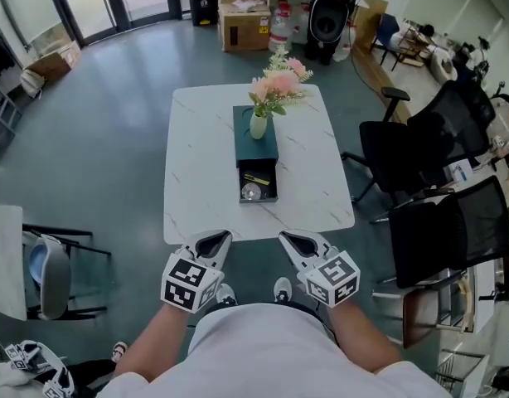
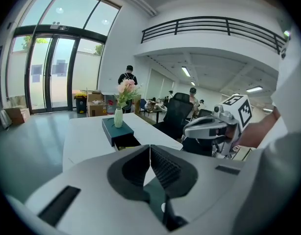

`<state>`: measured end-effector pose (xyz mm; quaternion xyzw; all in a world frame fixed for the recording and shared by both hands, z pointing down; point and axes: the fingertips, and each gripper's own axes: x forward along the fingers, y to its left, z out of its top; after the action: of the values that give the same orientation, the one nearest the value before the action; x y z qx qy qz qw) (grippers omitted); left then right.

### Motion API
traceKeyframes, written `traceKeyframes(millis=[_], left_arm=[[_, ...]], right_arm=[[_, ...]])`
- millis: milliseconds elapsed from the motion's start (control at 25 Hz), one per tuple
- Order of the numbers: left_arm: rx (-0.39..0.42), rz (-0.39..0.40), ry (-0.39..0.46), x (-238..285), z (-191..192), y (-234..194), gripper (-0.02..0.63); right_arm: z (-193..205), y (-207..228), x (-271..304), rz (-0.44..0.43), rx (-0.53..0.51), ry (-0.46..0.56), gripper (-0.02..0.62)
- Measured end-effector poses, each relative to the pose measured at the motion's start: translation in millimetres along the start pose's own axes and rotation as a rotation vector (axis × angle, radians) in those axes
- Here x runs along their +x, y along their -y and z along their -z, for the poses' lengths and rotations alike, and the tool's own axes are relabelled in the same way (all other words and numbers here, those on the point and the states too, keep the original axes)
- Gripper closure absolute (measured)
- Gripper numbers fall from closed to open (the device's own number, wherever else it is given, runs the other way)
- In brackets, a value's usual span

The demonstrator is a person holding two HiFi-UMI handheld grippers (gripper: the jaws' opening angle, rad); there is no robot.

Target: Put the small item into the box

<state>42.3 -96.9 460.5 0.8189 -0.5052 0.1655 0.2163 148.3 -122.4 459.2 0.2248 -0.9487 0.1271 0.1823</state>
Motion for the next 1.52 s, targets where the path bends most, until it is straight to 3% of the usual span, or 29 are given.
traceKeyframes(millis=[760,1520], left_arm=[[0.025,-0.067,-0.014,13.8,-4.4,24.1,0.589],[0.040,-0.058,-0.010,11.3,-5.8,29.1,0.589]], right_arm=[[20.2,25.0,-9.1,-0.054,0.019,-0.027,0.580],[21.6,20.3,-11.6,-0.045,0.032,-0.017,0.580]])
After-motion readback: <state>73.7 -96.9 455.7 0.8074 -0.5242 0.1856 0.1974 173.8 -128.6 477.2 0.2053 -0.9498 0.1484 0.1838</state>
